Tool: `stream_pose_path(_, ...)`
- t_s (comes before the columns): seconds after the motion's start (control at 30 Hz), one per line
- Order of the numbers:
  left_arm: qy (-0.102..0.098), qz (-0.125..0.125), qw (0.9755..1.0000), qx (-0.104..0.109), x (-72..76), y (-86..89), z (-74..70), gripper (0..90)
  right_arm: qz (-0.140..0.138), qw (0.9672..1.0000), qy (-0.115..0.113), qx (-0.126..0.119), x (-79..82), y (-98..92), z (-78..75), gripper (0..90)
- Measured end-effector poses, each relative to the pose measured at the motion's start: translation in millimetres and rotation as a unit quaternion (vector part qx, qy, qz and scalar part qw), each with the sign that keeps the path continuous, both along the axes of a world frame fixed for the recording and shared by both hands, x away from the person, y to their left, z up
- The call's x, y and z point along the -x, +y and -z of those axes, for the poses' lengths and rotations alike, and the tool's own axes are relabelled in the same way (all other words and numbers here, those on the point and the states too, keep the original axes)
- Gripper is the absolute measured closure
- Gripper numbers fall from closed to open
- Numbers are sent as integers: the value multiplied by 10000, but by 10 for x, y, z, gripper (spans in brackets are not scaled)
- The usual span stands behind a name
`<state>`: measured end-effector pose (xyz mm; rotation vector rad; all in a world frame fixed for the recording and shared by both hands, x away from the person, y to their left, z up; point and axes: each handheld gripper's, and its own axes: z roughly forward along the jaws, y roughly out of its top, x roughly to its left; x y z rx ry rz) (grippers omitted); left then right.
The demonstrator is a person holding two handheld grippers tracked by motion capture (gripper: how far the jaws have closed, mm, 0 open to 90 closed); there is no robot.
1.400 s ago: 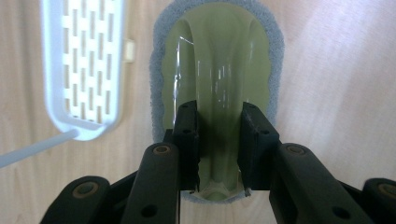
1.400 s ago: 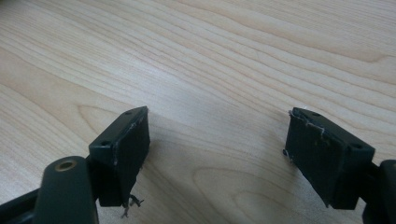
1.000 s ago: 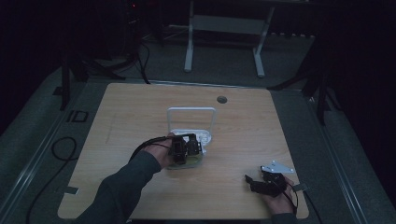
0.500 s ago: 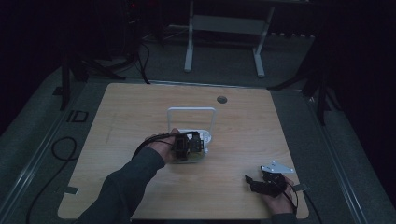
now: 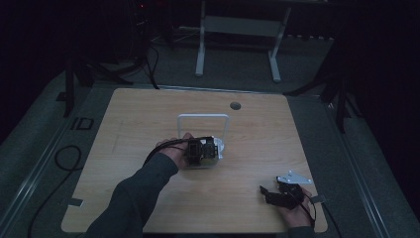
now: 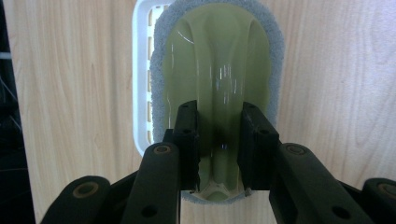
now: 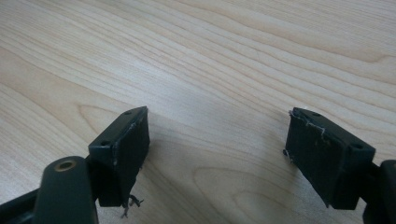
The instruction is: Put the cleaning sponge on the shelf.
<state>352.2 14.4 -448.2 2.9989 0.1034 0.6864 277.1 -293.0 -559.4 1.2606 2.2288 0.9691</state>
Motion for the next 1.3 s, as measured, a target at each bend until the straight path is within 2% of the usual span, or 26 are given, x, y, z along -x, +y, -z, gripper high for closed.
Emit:
stream_pose_path(0.83, -197, -93, 9998, 23, -245, -66, 46, 715, -11, 10000, 8, 0, 1, 0, -1, 211)
stream_pose_path(1.1, -236, -97, 9997, -53, -286, -71, 58, 715, -8, 10000, 12, -1, 1, 0, -1, 211)
stream_pose_path(1.3, -371, -93, 9992, -87, -318, -108, 56, 714, -13, 10000, 7, -1, 1, 0, 0, 211)
